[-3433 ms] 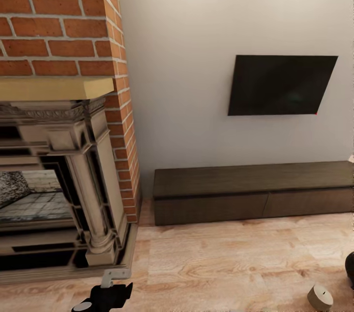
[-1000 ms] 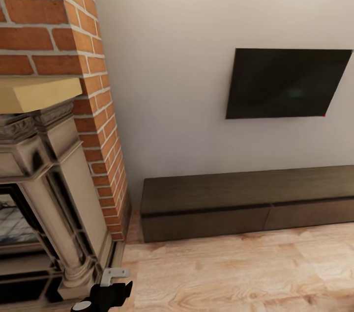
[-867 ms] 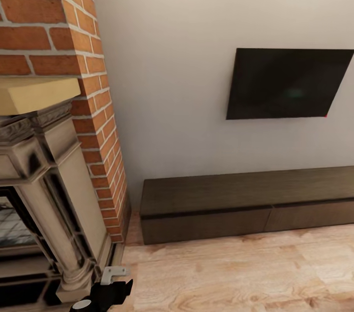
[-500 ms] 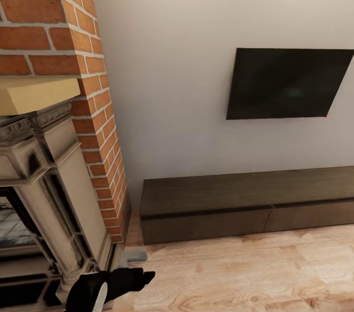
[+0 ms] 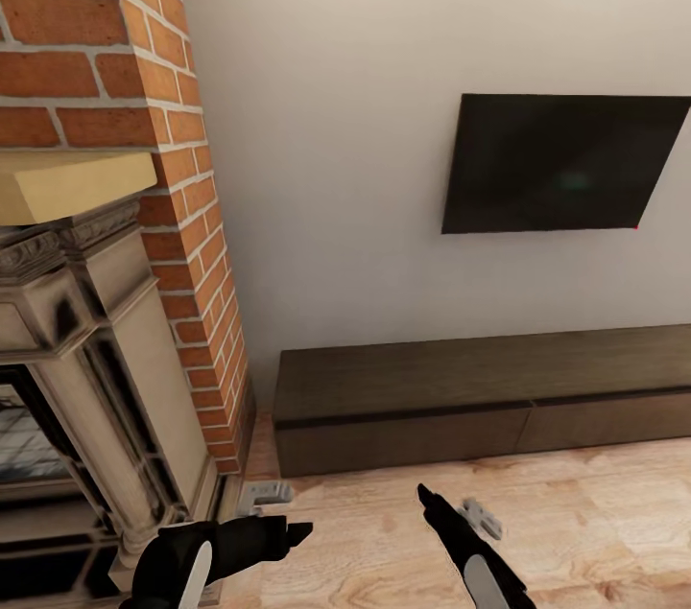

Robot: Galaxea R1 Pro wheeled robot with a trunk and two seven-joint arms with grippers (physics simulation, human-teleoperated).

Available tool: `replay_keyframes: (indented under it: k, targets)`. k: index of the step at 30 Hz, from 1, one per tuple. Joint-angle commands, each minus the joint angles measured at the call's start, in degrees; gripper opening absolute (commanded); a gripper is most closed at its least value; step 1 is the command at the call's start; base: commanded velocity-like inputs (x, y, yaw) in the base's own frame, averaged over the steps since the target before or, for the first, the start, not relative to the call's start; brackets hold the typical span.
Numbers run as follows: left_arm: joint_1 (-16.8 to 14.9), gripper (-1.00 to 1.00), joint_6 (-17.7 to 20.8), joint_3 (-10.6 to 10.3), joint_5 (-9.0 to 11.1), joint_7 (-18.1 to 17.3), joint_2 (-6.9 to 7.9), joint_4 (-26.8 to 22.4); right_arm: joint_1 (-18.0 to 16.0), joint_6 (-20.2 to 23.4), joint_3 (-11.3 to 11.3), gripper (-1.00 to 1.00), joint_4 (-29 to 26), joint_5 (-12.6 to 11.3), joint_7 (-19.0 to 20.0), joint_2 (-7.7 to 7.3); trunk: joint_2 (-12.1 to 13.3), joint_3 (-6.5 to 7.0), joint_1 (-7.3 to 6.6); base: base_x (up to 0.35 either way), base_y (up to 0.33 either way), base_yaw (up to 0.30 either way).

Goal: Place each of the two pumpkins and all three candles from the living room inside a cabinet in the living room (use any cabinet), then make sure every cabinet is closed, and position the cauldron so it is next to a table in the living room.

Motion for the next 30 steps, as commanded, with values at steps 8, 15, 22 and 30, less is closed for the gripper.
replay_keyframes:
  k: [8,15,22,30]
  targets:
    - [0.0,1.00,0.4,0.1,0.2,0.0,-0.08,-0.1,-2.5,-5.5,-3.7,1.00,4.3,-5.1,3.0,0.20,0.0,-0.07,0.00,0.000,0.000,0.000]
    - [-0.1,1.00,0.5,0.1,0.2,0.0,-0.23,-0.1,-4.4,-5.7,-4.8,1.00,9.6,-9.2,6.1,0.13,-1.6,-0.79,0.88,0.000,0.000,0.000]
    - [-0.1,1.00,0.5,0.1,0.3,0.0,-0.26,-0.1,-4.5,-5.6,-6.2,1.00,11.0,-15.2,16.0,0.11,-4.1,-1.86,2.20,0.000,0.000,0.000]
    - [-0.2,1.00,2.7,0.1,4.7,0.2,-0.12,-0.1,-4.5,-6.3,-6.7,1.00,11.5,-16.8,17.7,0.49,-7.3,-3.30,3.95,0.000,0.000,0.000]
